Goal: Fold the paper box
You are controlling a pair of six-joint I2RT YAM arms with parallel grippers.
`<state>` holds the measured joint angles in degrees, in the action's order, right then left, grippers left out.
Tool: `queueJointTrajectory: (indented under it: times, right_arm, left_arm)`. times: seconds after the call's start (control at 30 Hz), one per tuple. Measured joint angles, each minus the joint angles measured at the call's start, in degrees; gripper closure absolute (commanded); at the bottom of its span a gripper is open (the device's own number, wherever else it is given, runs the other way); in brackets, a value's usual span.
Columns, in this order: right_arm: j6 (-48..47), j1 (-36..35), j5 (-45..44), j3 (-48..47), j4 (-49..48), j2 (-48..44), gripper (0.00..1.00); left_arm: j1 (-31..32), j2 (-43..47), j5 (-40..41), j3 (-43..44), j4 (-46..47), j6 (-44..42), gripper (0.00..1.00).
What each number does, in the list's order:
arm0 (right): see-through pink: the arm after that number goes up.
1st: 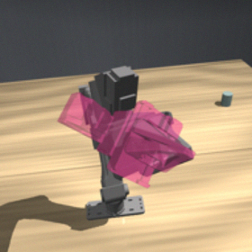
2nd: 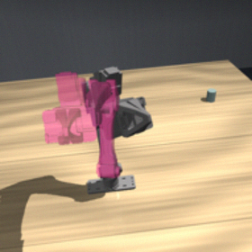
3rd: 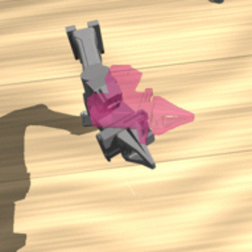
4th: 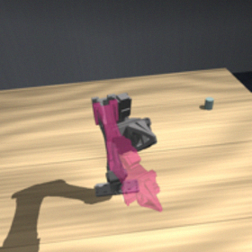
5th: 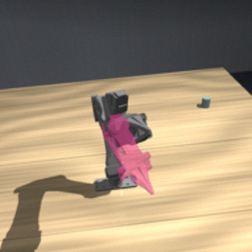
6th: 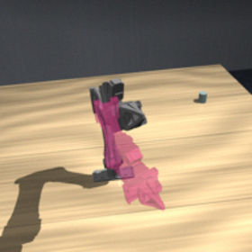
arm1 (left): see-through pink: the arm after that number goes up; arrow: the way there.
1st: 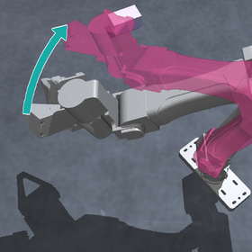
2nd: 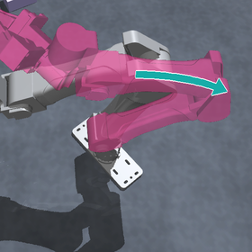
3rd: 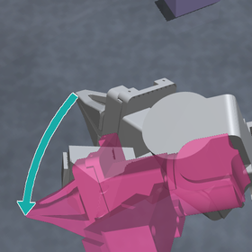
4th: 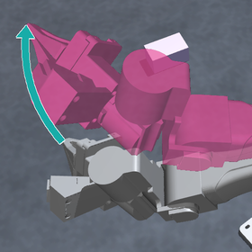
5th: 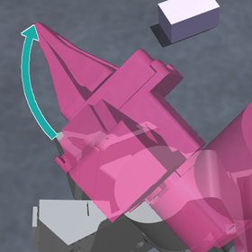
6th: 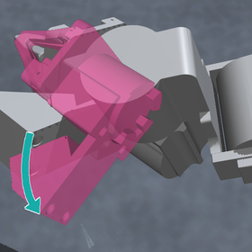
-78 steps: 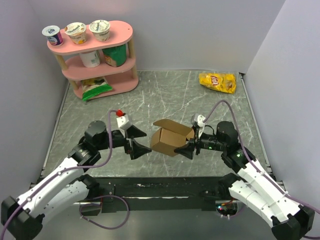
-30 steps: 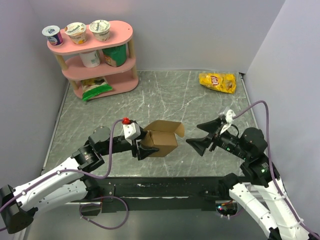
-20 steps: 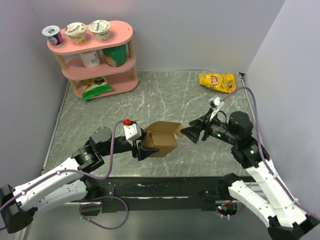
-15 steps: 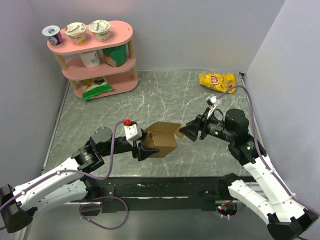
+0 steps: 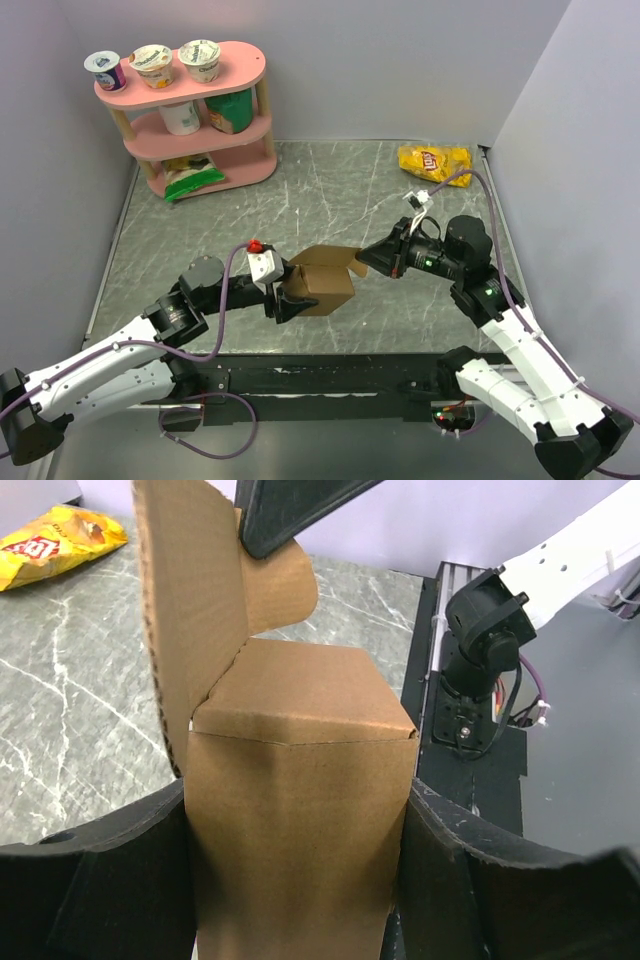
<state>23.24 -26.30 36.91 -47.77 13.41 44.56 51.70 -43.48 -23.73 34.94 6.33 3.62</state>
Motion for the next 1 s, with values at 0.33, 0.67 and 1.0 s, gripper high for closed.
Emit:
queueJointTrajectory:
  times: [0.33,0.67,1.0]
  right_arm:
    - [2.47,-7.37,-12.39,0.09,0.07,0.20,1.00]
    - [8.46,-15.32,-29.07,0.68,-0.26,-3.19,1.00]
    - [11.93,-16.52,-34.38,3.58,-3.19,-6.01,1.00]
  left_arm:
    - [1.07,2.01,3.78,-2.34,0.83,0.04,0.51]
    - [1.11,1.88,4.59,-5.07,7.98,2.69,0.47]
    - [1.20,-0.66,5.09,-5.66,12.92,5.95,0.40]
